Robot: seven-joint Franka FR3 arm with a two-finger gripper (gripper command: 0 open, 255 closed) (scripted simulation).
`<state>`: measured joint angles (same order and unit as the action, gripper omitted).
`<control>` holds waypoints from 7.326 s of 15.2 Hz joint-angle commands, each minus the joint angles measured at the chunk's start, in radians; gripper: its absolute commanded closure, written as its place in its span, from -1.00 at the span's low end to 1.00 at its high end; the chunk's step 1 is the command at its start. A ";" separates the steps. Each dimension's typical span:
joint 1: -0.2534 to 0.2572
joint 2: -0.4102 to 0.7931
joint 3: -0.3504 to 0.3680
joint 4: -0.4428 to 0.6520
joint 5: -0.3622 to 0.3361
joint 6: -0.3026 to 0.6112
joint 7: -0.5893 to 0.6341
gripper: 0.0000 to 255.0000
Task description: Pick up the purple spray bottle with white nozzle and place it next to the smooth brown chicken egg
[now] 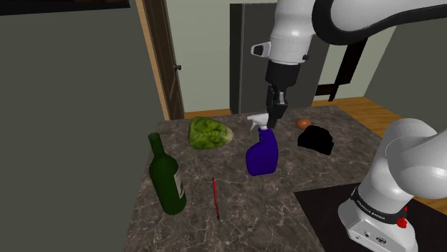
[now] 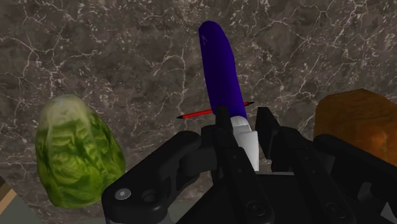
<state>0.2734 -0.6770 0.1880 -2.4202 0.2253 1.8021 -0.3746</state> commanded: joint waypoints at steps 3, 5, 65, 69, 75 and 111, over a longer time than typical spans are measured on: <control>-0.001 0.004 -0.003 0.056 -0.005 -0.052 0.009 1.00; -0.002 0.007 -0.006 0.085 -0.008 -0.078 0.012 1.00; -0.178 0.481 -0.498 0.616 -0.170 -0.201 -0.588 1.00; -0.208 0.592 -0.554 0.691 -0.143 -0.178 -0.682 1.00; -0.274 0.790 -0.620 0.848 -0.070 -0.169 -0.821 1.00; -0.294 0.886 -0.622 0.622 -0.017 0.135 -0.906 -1.00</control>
<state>-0.0208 0.2087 -0.4344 -1.7979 0.2086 1.9369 -1.2806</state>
